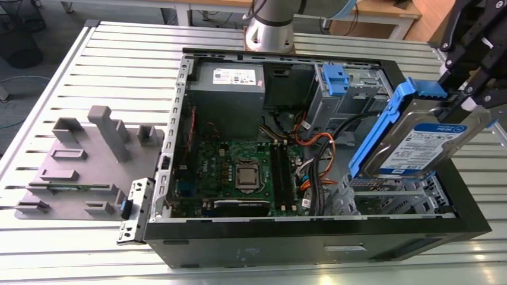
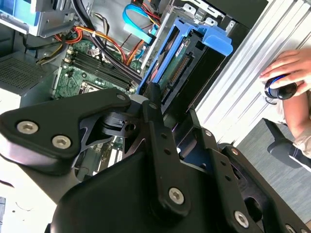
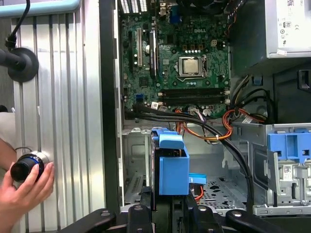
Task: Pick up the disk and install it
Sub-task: 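Insert the disk into the insertion slot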
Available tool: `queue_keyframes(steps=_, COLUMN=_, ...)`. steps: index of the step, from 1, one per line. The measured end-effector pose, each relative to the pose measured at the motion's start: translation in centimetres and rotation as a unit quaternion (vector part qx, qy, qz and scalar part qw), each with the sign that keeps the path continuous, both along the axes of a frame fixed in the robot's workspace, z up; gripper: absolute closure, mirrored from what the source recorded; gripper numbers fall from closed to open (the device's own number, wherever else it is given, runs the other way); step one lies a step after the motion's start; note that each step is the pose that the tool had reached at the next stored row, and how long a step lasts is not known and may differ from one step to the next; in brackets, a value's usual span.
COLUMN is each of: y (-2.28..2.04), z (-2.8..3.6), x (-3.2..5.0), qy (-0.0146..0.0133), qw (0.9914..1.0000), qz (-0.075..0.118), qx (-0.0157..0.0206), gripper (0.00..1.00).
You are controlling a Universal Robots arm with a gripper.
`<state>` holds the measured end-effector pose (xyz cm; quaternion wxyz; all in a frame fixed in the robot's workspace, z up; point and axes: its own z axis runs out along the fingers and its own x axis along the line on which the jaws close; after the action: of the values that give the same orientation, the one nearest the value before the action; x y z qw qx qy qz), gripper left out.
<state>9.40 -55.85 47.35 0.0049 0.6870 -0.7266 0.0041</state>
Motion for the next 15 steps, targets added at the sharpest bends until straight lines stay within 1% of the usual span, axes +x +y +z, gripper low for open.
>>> queue_keyframes(steps=5, y=0.00, z=-0.60, x=0.05, qy=0.0000, qw=1.00000, qz=0.000, qx=0.0000, gripper=0.65)
queue_keyframes(steps=9, y=0.01, z=-0.74, x=0.54, qy=0.0000, qw=1.00000, qz=0.000, qx=-0.0001, gripper=0.65)
queue_keyframes(steps=15, y=0.00, z=-1.57, x=0.64, qy=0.0000, qw=1.00000, qz=0.000, qx=0.0000, gripper=0.65)
